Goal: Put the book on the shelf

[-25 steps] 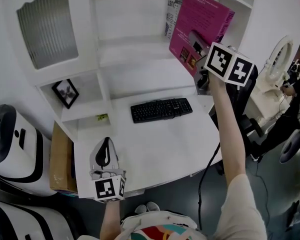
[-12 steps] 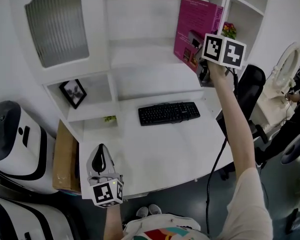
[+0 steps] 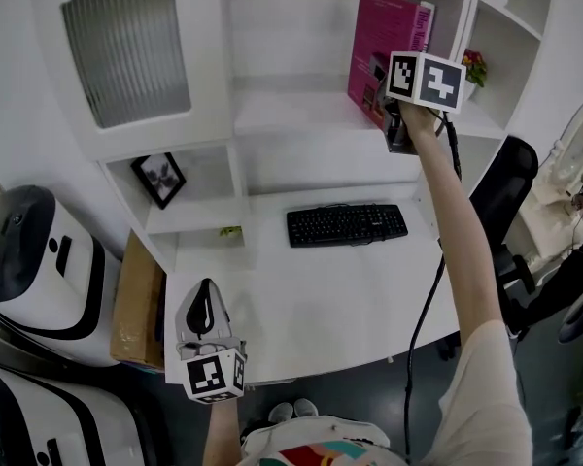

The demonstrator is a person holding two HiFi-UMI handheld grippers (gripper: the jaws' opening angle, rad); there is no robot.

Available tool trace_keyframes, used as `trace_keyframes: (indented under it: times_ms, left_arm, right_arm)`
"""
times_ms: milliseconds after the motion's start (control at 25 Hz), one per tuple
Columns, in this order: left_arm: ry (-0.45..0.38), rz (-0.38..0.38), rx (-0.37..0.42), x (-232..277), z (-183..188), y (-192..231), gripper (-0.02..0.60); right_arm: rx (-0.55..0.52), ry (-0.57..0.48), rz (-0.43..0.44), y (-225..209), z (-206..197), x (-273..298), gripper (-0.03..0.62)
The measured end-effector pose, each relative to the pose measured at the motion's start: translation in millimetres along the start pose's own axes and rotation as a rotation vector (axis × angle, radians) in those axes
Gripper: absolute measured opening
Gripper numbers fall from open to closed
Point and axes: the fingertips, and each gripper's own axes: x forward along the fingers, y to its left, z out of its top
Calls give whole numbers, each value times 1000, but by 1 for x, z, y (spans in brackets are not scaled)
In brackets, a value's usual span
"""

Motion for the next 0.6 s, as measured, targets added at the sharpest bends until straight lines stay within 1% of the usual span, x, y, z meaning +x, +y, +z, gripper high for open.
trace_keyframes:
  times_ms: [200, 480, 600]
  left_arm:
    - [7, 16, 12, 5, 2, -1, -2]
    - [44, 47, 41, 9, -13, 7, -2]
    - [59, 67, 52, 9, -15, 12, -2]
  right_arm:
    - [-44, 20, -34, 4, 0, 28, 147]
    - [-175, 18, -50, 21, 0, 64, 147]
    - [-200, 11, -53, 23, 0, 77, 147]
